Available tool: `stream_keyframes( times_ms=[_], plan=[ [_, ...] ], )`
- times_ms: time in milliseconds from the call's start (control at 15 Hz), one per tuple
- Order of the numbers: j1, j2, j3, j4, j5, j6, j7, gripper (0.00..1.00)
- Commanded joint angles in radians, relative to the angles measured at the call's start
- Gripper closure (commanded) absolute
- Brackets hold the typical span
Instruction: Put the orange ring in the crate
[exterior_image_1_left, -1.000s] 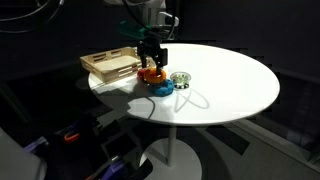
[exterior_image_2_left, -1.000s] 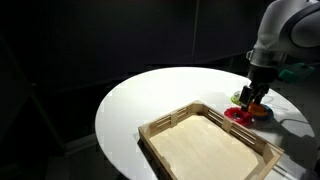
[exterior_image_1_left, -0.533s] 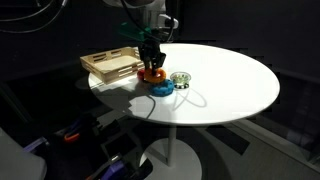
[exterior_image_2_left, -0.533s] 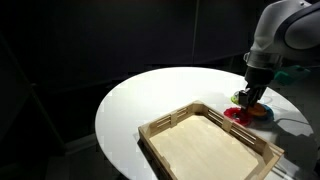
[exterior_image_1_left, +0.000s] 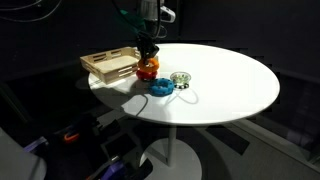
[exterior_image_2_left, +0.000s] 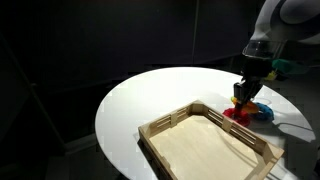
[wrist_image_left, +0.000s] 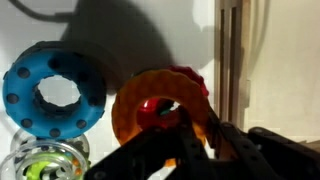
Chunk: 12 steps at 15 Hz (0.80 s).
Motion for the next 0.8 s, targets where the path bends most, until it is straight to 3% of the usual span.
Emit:
stream_keyframes(
  times_ms=[0, 333, 733],
  plan=[
    [0.013, -0.039, 0.006, 0.027, 0.124, -0.067, -0.055, 0.94],
    [0.039, -0.026, 0.014, 0.056, 0.269, -0.101, -0.083, 0.94],
    [0.073, 0.006, 0.041, 0.091, 0.343, -0.104, -0.069, 0.94]
  ],
)
